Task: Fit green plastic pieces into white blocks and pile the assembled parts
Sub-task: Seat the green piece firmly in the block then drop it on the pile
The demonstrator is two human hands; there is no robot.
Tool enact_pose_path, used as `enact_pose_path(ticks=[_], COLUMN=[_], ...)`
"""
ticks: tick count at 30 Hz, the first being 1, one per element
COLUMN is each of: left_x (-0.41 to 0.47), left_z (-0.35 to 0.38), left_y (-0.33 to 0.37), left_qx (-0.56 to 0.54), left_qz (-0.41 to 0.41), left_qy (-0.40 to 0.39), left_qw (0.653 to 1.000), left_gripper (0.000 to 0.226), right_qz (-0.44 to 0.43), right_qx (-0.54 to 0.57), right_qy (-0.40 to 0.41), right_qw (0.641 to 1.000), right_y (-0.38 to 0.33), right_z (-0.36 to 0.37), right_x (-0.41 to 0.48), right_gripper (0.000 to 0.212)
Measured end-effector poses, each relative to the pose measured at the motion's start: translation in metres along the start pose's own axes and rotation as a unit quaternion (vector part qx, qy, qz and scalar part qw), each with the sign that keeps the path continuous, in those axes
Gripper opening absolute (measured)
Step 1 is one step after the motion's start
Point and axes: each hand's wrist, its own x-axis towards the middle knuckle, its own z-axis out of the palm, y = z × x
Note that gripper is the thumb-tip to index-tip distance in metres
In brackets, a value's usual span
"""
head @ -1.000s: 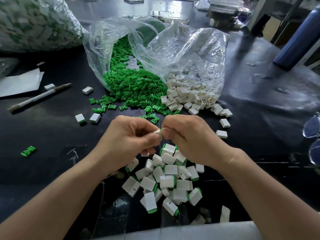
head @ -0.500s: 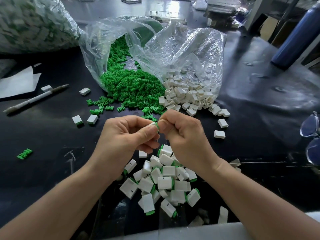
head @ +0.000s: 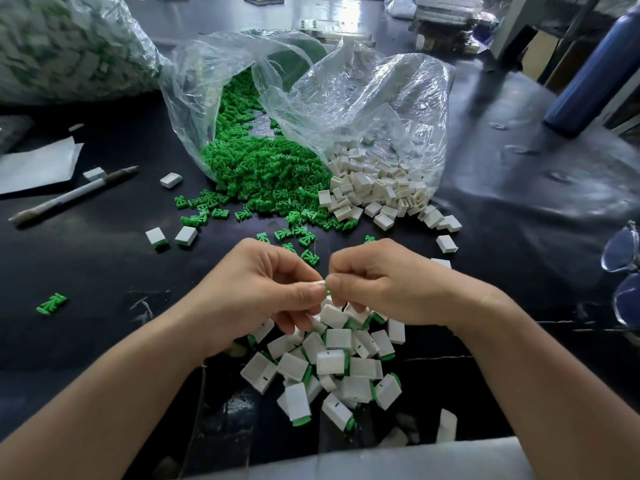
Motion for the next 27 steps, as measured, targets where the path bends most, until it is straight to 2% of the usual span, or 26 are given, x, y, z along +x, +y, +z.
enact_pose_path(ticks=[5, 7, 13, 16, 19, 24, 27], left_x=[-0.003, -0.003, 0.0, 0.001, 0.002, 0.004, 0.004], left_z=[0.0, -0.002, -0.001, 0.003, 0.003, 0.003, 0.003], left_y=[0.002, 0.002, 0.0, -0.004, -0.004, -0.002, -0.002], left_qx=[0.011, 0.009, -0.063, -0.092, -0.103, -0.106, -0.101], left_qz=[-0.007, -0.009, 0.036, 0.047, 0.053, 0.062, 0.082], left_qy=[-0.052, -0.058, 0.053, 0.086, 0.092, 0.083, 0.096], left_qw=[0.999, 0.998, 0.996, 0.991, 0.989, 0.989, 0.987], left_gripper=[0.022, 0.021, 0.013, 0.014, 0.015, 0.014, 0.022], right_qz=[0.008, -0.002, -0.051, -0.05, -0.05, -0.035, -0.019], right_qx=[0.007, 0.003, 0.03, 0.072, 0.088, 0.104, 0.18], right_qy=[-0.066, -0.065, 0.116, 0.162, 0.183, 0.166, 0.163], right_qw=[0.998, 0.998, 0.991, 0.983, 0.978, 0.98, 0.97], right_y=[-0.002, -0.003, -0.001, 0.0, -0.001, 0.0, -0.001], right_z=[-0.003, -0.003, 0.01, 0.018, 0.022, 0.015, 0.012], right_x=[-0.003, -0.004, 0.004, 0.006, 0.007, 0.006, 0.007], right_gripper=[0.032, 0.033, 0.032, 0.026, 0.025, 0.026, 0.037])
